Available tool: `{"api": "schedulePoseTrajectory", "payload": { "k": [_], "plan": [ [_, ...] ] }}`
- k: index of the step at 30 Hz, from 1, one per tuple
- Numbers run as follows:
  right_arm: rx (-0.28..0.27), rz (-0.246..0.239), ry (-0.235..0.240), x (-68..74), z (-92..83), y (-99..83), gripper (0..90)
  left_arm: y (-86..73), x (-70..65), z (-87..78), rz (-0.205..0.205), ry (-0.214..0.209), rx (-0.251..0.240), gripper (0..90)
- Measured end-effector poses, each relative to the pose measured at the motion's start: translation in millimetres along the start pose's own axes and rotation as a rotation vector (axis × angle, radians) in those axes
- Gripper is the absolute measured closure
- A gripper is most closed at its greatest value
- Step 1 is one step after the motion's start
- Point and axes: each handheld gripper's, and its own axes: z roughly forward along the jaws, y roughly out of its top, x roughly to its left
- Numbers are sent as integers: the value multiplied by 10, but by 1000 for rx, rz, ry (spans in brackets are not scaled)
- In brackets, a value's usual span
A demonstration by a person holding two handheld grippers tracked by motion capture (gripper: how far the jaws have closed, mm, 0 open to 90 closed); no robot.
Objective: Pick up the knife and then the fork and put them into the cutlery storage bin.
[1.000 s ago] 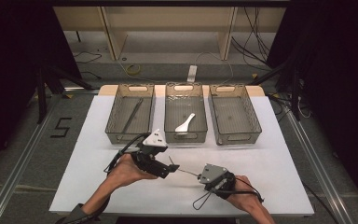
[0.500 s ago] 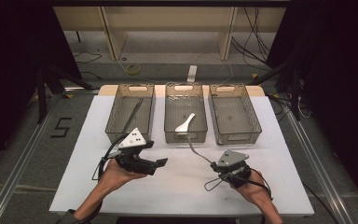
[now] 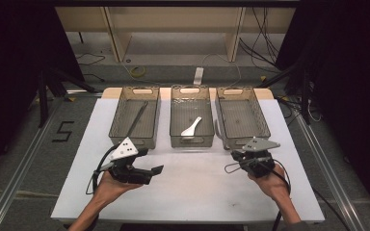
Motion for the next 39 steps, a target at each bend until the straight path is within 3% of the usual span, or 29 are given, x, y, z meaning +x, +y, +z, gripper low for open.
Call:
{"api": "schedulePoseTrajectory", "payload": {
  "k": [4, 19, 27, 39],
  "plan": [
    [-12, 63, -9, -156, 41, 114, 877, -27, 21, -19, -2, 9, -1, 164],
    [-8, 200, -65, -612, 267, 534, 876, -86, 67, -105, -21, 41, -25, 157],
    [11, 239, -85, -735, 391, 737, 875, -94, 77, -130, -8, 55, -36, 156],
    [62, 301, -123, -879, 599, 812, 875, -99, 77, -146, -4, 66, -45, 156]
  ]
}}
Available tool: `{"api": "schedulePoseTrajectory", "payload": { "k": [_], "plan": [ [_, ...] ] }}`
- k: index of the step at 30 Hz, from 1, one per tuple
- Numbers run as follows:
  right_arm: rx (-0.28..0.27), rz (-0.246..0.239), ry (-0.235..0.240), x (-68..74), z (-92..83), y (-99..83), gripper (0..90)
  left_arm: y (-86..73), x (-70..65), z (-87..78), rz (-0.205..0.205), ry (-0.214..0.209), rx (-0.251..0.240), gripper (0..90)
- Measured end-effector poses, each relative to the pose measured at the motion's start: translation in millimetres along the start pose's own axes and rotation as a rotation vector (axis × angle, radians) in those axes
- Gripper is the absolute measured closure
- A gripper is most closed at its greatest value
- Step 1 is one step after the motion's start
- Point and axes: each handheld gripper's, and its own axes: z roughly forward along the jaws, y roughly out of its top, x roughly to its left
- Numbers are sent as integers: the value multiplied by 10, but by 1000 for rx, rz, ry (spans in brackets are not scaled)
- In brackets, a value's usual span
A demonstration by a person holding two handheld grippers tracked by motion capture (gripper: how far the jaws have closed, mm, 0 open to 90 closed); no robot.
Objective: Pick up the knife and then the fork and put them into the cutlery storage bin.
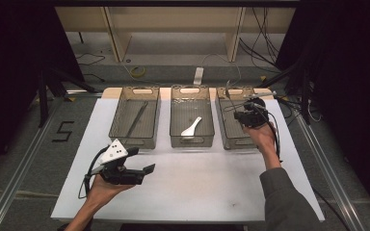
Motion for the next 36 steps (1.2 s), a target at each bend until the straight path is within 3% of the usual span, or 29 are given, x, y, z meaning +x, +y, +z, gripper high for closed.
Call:
{"api": "schedulePoseTrajectory", "payload": {
  "k": [19, 21, 29, 36],
  "plan": [
    [72, 80, -42, -12, 274, -69, 862, -3, -26, 11, 0, -1, -3, 155],
    [70, 96, -23, -15, 289, -73, 789, -4, -22, 8, -1, 0, -3, 155],
    [52, 84, 26, -3, 187, -65, 688, -4, -23, 8, -1, 1, -4, 154],
    [5, 39, 68, 30, 14, -134, 566, -3, -12, 8, -13, -1, -4, 154]
  ]
}}
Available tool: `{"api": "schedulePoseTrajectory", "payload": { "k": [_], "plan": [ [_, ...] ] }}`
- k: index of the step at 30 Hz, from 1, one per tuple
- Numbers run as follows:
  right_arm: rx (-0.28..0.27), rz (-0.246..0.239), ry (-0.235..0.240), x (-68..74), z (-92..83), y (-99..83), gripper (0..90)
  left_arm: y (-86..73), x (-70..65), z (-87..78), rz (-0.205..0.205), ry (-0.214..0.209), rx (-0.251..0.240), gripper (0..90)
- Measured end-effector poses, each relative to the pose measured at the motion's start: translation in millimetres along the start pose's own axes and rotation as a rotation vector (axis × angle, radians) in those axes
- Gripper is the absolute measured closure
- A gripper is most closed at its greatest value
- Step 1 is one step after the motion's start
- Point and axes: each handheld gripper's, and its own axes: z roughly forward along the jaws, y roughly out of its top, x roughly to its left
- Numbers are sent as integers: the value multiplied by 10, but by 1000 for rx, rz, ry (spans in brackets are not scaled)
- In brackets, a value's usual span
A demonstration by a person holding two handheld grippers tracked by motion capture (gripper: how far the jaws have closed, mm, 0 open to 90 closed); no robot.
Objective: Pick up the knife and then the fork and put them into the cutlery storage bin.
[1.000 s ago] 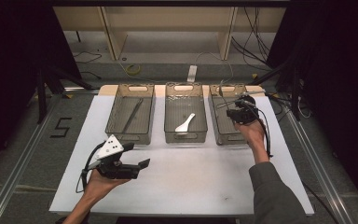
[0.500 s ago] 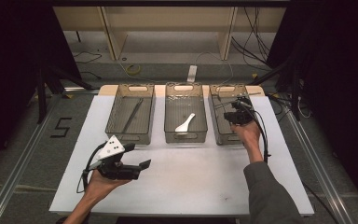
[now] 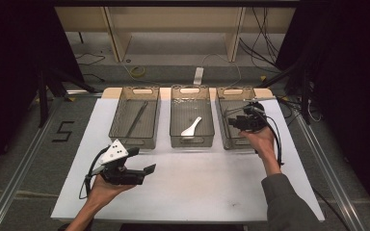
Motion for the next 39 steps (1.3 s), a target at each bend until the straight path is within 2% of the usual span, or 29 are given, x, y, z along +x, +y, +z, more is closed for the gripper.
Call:
{"api": "schedulePoseTrajectory", "payload": {
  "k": [7, 21, 29, 32, 39],
  "plan": [
    [-39, -35, 41, 121, -144, -98, 431, 1, 7, -4, -16, -7, -9, 154],
    [-135, -84, 132, 462, -395, -357, 320, 2, 21, -8, -40, -20, -15, 153],
    [-189, -115, 188, 622, -566, -621, 280, -2, 21, -6, -44, -24, -20, 154],
    [-204, -110, 207, 644, -614, -739, 274, -7, 22, -9, -43, -23, -19, 154],
    [-239, -131, 200, 650, -715, -1010, 249, -11, 33, -38, -49, -33, -28, 154]
  ]
}}
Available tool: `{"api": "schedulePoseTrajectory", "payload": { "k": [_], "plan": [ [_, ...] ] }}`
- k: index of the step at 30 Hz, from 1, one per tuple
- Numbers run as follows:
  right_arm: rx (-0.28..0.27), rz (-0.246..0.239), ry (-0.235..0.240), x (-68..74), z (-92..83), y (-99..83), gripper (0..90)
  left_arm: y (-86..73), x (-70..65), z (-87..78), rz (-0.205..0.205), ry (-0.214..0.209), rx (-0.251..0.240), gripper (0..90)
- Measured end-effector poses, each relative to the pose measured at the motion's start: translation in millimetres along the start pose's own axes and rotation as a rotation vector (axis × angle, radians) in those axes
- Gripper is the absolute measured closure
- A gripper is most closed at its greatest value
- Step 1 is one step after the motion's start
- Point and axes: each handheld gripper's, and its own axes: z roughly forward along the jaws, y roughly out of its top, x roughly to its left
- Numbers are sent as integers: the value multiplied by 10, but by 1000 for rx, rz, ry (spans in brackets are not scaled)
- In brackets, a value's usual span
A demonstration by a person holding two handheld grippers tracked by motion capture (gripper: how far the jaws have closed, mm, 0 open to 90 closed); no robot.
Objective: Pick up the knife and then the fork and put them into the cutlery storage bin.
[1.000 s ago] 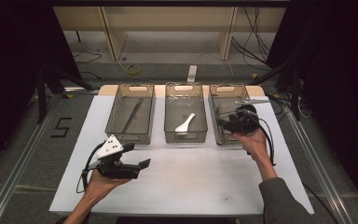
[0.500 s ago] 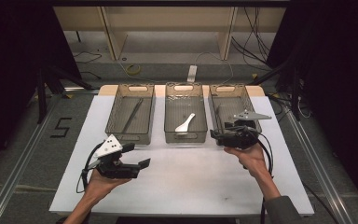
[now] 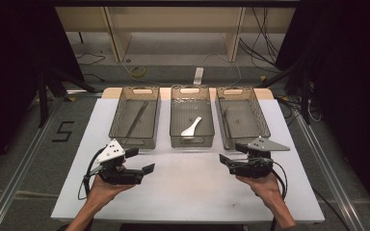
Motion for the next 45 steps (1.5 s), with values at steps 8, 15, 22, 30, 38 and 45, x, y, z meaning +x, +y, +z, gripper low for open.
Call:
{"api": "schedulePoseTrajectory", "payload": {
  "k": [8, 15, 22, 30, 38, 45],
  "plan": [
    [-54, 3, 12, 69, -155, -185, 237, 1, -6, -12, -6, -12, -14, 154],
    [-44, -15, 10, 119, -240, -326, 226, -1, -12, -23, -1, -15, -19, 153],
    [-35, 3, -6, 89, -282, -436, 225, 0, -27, -20, 5, -21, -20, 153],
    [-34, 8, -11, 80, -281, -440, 219, 1, -31, -21, 5, -22, -22, 153],
    [-31, 7, -17, 72, -272, -442, 209, -1, -36, -17, 5, -24, -18, 153],
    [-30, 6, -18, 78, -271, -441, 208, -1, -39, -15, 5, -23, -18, 153]
  ]
}}
